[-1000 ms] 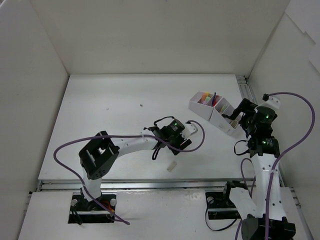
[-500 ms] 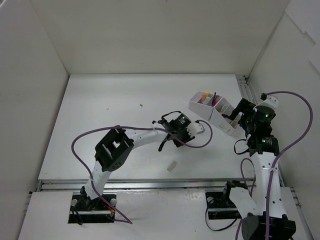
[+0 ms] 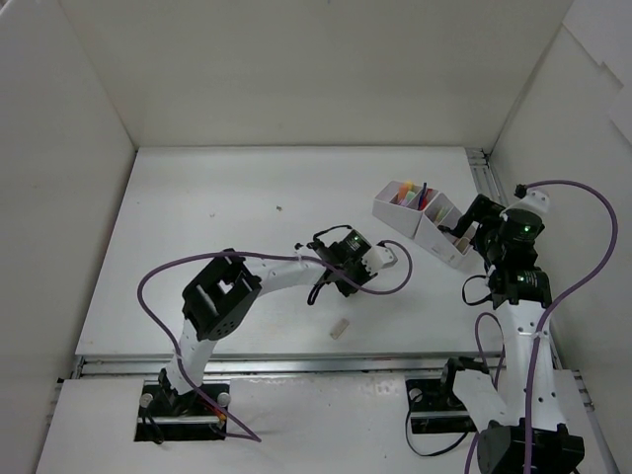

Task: Sort the stationery into containers
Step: Pick up the stationery from the center of the board.

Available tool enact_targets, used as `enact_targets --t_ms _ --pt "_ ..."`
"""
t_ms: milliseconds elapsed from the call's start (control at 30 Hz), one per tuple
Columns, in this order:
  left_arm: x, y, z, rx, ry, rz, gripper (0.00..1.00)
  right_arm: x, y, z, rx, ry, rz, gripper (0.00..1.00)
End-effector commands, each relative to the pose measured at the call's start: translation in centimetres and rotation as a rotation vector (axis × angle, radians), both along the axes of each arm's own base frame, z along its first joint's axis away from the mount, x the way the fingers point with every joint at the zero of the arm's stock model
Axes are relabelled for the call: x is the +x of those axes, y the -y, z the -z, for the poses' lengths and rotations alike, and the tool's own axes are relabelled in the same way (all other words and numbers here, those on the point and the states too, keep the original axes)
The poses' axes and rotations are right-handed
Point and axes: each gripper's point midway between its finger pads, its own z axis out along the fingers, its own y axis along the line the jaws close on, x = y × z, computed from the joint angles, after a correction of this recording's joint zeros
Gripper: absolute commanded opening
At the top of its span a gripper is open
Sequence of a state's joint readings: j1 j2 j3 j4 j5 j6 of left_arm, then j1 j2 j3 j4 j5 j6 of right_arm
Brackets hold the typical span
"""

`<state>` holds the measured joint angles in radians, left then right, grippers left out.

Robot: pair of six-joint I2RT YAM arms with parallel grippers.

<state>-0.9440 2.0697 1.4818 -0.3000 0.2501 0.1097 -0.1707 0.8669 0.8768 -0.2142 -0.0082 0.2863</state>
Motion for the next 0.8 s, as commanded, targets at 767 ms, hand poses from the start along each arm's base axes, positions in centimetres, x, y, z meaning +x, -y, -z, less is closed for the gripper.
enact_targets --t_ms 767 --pt "-3.5 -6.4 -23.0 -0.844 -0.087 0.064 0.0 -4.0 -25.5 -1.2 0.172 0.23 -1.352 0.91"
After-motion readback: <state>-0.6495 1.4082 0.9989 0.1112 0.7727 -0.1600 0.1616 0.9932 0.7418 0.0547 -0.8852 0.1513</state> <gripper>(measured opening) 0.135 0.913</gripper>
